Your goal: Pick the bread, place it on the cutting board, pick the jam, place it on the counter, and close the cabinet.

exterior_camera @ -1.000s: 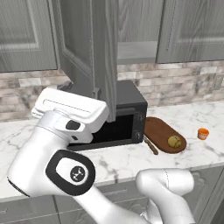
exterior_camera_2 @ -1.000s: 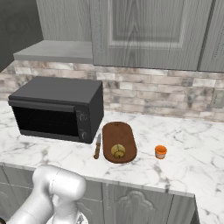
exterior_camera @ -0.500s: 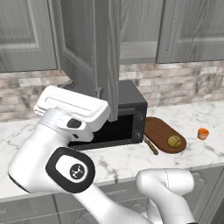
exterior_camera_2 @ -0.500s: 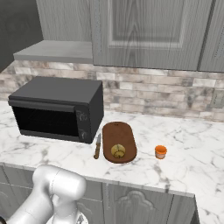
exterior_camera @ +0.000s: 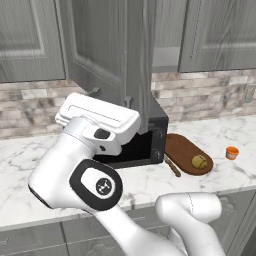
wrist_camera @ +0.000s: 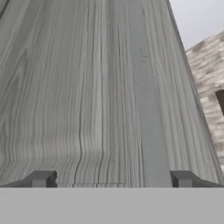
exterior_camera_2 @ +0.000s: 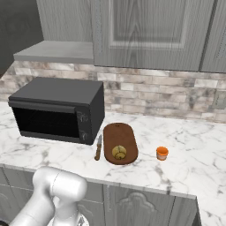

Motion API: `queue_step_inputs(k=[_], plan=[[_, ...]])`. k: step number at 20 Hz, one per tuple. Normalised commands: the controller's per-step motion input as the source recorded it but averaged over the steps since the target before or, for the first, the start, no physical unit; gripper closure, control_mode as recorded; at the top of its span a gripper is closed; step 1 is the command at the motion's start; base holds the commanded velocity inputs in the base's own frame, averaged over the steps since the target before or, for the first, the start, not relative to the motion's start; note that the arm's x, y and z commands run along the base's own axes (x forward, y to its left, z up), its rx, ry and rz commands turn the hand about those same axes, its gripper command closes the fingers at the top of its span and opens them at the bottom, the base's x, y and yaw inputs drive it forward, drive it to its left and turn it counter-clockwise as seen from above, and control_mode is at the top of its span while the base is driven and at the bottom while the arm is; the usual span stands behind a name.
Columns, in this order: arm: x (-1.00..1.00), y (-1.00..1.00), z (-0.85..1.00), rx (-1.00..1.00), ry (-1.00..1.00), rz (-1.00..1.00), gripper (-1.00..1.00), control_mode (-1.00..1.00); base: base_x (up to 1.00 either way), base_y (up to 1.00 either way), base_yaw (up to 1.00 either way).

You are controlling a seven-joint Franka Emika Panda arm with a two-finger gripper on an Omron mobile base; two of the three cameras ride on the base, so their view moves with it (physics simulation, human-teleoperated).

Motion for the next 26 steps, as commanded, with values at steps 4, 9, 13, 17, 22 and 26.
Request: queue_step_inputs(k=[4, 9, 13, 17, 22, 26], plan=[[0.34, -0.4, 0.0, 0.0, 0.0, 0.0, -1.0, -1.0, 0.0, 0.0, 0.0], [0.3, -0.37, 0.0, 0.0, 0.0, 0.0, -1.0, -1.0, 0.0, 0.0, 0.0], [0.3, -0.37, 0.0, 0.0, 0.0, 0.0, -1.0, -1.0, 0.0, 0.0, 0.0], [0.32, -0.36, 0.0, 0.0, 0.0, 0.0, -1.0, -1.0, 0.0, 0.0, 0.0], [0.33, -0.37, 0.0, 0.0, 0.0, 0.0, -1.0, -1.0, 0.0, 0.0, 0.0], [0.32, -0.34, 0.0, 0.0, 0.0, 0.0, -1.0, -1.0, 0.0, 0.0, 0.0]])
